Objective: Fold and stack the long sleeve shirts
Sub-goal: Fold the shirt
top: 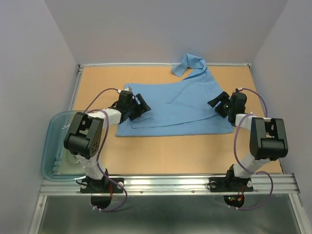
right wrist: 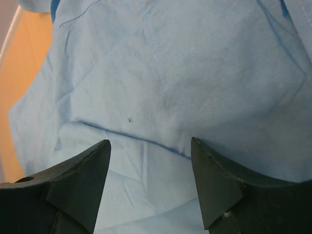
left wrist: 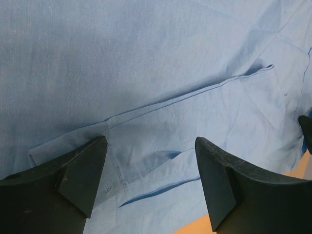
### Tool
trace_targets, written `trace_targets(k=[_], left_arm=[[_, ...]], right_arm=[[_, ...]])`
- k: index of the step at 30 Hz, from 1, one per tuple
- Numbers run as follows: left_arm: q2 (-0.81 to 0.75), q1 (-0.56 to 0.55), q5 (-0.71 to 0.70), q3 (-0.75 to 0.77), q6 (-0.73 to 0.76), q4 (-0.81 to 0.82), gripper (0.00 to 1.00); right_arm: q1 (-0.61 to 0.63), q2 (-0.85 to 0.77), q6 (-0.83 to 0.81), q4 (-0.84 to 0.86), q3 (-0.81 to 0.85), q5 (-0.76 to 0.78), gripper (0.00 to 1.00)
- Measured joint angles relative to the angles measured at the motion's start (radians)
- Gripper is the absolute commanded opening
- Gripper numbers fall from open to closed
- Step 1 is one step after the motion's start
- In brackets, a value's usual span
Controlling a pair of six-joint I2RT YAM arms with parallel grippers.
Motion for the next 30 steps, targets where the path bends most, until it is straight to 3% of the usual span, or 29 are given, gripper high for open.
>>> trace_targets(k=[7, 17, 22, 30], left_arm=[[-0.050, -0.001, 0.002, -0.041, 0.005, -0.038, 0.86], [-0.107, -0.016, 0.006, -0.097, 0.014, -0.059, 0.86], [-0.154, -0.021, 0.008, -0.133, 0.016, -0.089, 0.86], [-0.294, -0.029, 0.027, -0.245, 0.018, -0.164, 0.87]], right_arm=[[0.073, -0.177, -0.115, -0.238, 0.005, 0.150, 0.67], [0.226, -0.096, -0.211, -0.477, 0.072, 0.328, 0.66], [0.231, -0.135, -0.171, -0.565, 0.053, 0.418, 0.63], [0.231, -0.315, -0.025, -0.764, -0.059, 0.415, 0.72]])
